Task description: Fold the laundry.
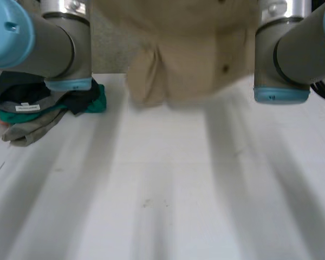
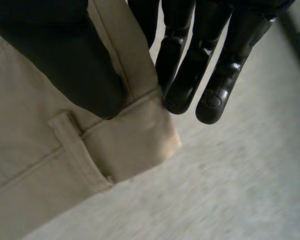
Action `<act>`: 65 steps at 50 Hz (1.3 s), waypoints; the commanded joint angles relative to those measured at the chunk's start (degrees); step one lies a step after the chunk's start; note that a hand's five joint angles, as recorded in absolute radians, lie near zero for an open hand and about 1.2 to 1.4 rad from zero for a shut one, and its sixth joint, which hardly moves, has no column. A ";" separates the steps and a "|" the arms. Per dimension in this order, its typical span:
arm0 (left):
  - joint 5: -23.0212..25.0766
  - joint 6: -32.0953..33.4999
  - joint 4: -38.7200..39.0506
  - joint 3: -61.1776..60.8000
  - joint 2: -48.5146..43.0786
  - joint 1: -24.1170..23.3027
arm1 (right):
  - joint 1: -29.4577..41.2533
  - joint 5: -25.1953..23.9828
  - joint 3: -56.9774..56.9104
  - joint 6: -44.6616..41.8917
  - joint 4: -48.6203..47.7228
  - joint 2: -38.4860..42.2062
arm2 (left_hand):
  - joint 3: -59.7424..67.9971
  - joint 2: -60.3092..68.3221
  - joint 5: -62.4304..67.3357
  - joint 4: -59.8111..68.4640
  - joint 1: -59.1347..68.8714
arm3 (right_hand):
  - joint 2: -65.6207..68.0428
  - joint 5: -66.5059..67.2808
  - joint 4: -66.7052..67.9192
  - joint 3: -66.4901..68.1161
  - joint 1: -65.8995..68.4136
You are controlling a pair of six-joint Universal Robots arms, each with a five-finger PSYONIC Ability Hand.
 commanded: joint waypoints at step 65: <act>5.73 -8.92 -40.35 -46.01 18.77 -1.97 | -2.22 -6.90 51.58 -6.28 46.55 -13.93 | -40.64 -41.17 -40.23 -41.24 -36.33 | 12.63 13.52 11.94 12.18 19.60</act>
